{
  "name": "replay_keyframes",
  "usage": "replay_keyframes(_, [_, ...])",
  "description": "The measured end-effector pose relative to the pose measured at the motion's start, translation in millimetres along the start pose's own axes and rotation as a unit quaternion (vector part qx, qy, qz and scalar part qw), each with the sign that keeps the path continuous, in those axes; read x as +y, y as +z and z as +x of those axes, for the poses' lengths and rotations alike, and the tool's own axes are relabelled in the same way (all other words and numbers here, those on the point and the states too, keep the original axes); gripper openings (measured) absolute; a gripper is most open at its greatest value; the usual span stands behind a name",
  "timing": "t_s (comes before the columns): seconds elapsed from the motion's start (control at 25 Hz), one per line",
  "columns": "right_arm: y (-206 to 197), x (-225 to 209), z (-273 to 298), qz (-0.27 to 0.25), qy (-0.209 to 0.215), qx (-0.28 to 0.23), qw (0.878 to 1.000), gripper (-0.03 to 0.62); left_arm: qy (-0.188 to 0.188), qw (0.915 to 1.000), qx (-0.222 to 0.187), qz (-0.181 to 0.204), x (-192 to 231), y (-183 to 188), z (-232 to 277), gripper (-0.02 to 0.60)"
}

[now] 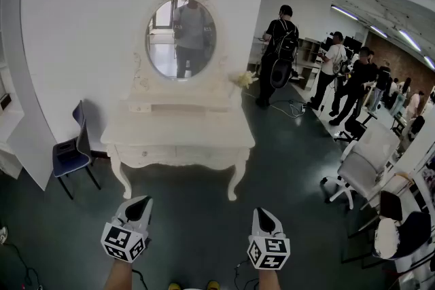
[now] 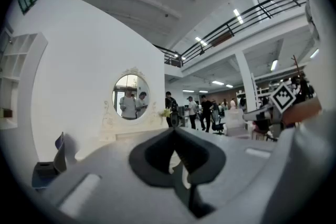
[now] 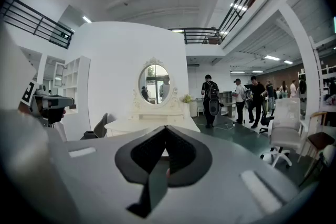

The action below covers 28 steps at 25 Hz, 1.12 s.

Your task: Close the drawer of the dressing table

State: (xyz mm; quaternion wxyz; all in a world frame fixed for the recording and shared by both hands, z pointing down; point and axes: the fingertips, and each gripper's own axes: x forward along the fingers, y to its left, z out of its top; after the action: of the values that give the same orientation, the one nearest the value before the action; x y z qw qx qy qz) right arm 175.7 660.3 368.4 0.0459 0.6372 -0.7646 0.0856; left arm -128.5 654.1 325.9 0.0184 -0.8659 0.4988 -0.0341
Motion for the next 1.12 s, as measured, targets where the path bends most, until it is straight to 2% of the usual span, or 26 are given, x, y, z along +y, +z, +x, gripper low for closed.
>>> replay_keyframes(1.12, [-7, 18, -9, -0.009, 0.007, -0.003, 1.0, 0.003, -0.006, 1.0, 0.003, -0.008, -12, -5, -15, -0.002])
